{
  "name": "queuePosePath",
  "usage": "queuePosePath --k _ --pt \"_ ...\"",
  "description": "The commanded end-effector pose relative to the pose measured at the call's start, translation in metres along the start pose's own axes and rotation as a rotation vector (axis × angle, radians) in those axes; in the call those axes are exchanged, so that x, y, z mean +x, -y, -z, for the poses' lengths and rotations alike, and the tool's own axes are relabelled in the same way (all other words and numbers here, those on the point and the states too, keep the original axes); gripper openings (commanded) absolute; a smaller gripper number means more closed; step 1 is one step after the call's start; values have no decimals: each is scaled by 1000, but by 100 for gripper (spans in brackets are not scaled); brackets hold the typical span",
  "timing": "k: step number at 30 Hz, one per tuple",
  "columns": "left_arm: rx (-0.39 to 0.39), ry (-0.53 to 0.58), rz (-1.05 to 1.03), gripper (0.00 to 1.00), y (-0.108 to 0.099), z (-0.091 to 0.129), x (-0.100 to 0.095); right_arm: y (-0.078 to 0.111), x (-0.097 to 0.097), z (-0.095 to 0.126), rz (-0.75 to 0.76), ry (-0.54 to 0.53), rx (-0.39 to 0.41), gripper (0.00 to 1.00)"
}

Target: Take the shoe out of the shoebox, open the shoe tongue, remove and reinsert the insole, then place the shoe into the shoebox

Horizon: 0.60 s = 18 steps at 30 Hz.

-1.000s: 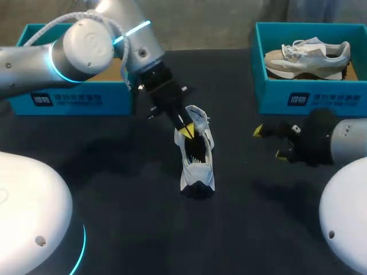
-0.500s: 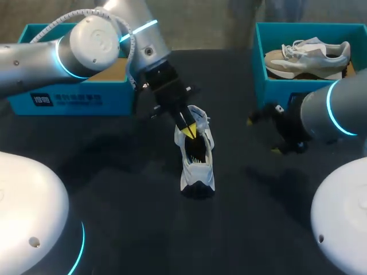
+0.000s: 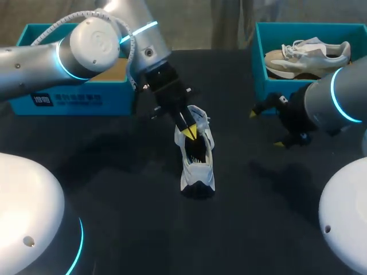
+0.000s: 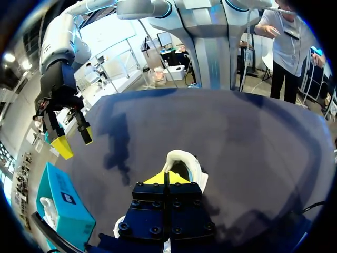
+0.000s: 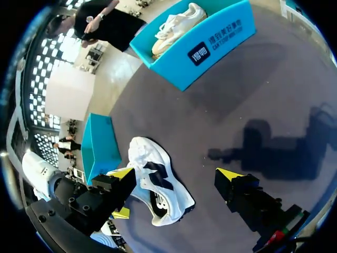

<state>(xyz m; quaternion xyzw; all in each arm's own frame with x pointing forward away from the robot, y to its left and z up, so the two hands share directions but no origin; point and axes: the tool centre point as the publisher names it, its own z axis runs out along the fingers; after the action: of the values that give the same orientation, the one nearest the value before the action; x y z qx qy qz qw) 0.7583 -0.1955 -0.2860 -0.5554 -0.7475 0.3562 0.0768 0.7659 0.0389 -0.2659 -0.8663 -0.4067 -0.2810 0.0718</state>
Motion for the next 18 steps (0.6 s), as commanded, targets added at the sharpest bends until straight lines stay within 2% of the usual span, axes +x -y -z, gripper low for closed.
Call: queuePosePath --k 1,8,10,11,13,18 --pt "-3 -5 -2 0 1 -1 0 -3 -1 8 3 1 722 100" --pt "-7 -14 0 0 4 0 1 -3 -1 8 3 1 722 100" --pt "-8 -16 2 0 4 0 1 -2 1 8 -9 -32 763 100" --pt "-10 -16 3 0 4 0 1 -2 3 9 9 -39 759 100" --pt "-18 -22 4 0 4 0 2 -6 9 14 49 -102 795 100" --pt "-45 -57 -14 0 2 -1 4 -18 21 32 178 -215 817 100"
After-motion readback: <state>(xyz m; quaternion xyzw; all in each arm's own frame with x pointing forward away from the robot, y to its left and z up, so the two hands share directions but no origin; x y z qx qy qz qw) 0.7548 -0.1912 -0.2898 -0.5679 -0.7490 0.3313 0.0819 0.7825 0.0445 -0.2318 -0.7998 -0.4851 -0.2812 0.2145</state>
